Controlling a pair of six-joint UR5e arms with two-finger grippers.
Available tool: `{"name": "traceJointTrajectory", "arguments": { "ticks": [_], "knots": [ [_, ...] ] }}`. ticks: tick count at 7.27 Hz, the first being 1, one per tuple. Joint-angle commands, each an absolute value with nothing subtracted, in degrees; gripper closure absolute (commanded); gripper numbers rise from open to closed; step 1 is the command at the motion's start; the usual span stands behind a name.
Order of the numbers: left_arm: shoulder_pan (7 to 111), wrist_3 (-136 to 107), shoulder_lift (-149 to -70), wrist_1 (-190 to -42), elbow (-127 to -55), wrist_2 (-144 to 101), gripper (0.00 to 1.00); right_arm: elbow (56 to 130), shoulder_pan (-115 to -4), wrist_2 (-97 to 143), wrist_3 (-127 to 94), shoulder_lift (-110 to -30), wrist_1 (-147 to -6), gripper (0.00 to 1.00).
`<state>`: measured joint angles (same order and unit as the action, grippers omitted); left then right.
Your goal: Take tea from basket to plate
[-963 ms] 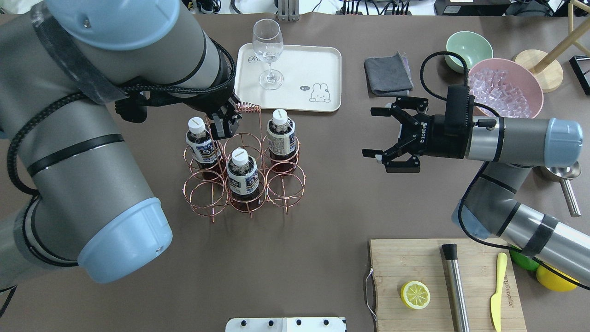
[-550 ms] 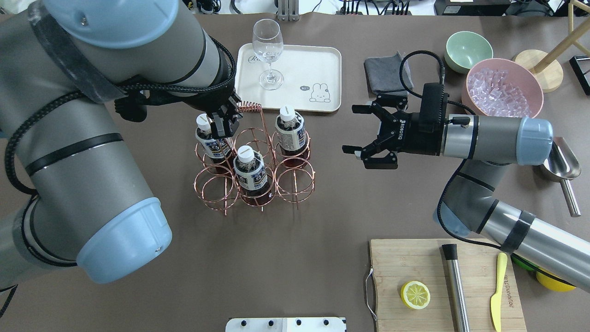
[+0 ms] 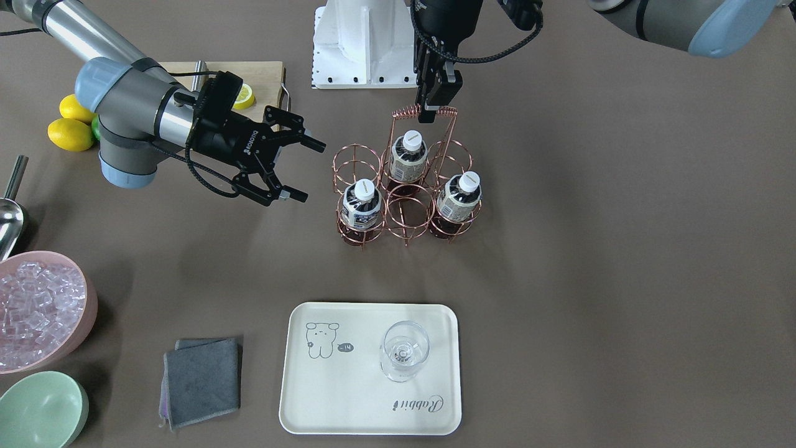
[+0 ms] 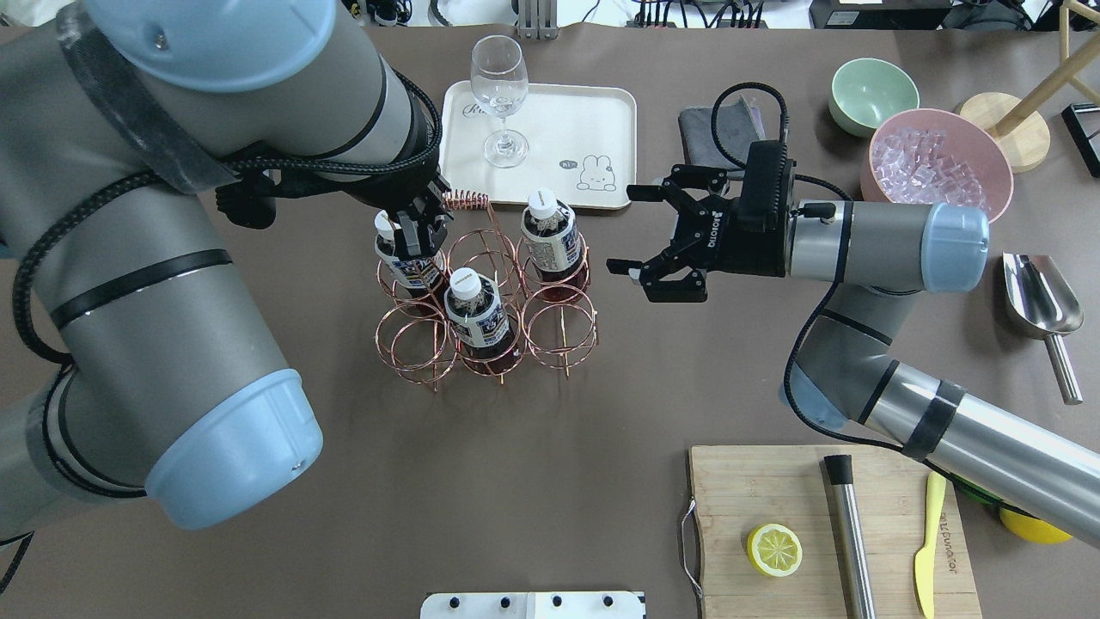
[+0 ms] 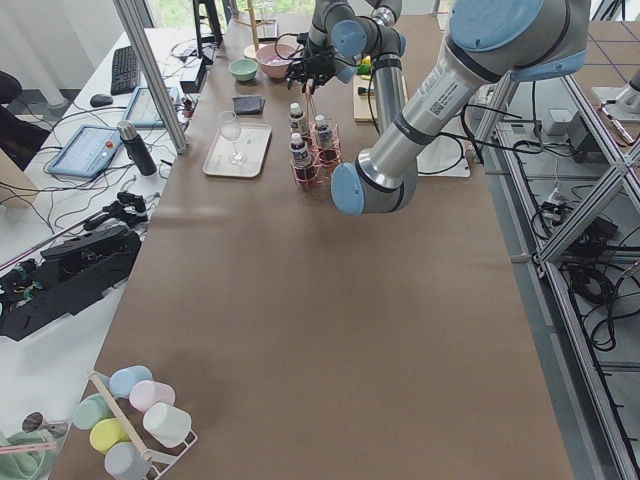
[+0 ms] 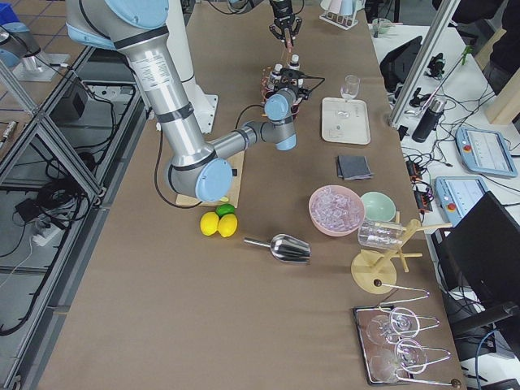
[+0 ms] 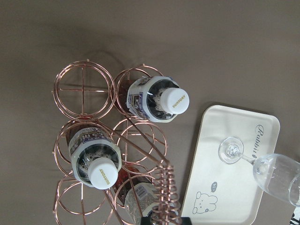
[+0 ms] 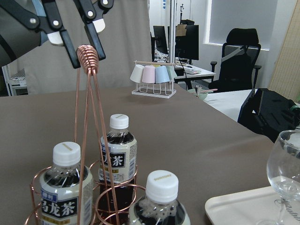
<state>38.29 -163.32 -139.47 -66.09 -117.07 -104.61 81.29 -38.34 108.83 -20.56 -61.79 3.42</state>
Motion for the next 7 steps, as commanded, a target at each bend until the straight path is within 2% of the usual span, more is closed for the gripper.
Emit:
{"name": "traceJointTrajectory", "arguments": {
  "ticks": [1,3,7],
  "knots": [
    [38.3,-163.4,-139.3,-66.1,-117.2,-104.6,1.0,80.5,-37.9,107.3,-20.3,-59.0,1.4,0.0],
    [38.6,-163.4,-138.8,-66.1,-117.8,-104.7,1.0,77.3,-36.5,104.8,-19.6,-55.5,1.5,0.0],
    [38.6,-163.4,-138.1,-66.1,-118.1,-104.7,1.0,76.1,-35.9,104.3,-18.3,-55.4,1.3,0.01]
  ]
}}
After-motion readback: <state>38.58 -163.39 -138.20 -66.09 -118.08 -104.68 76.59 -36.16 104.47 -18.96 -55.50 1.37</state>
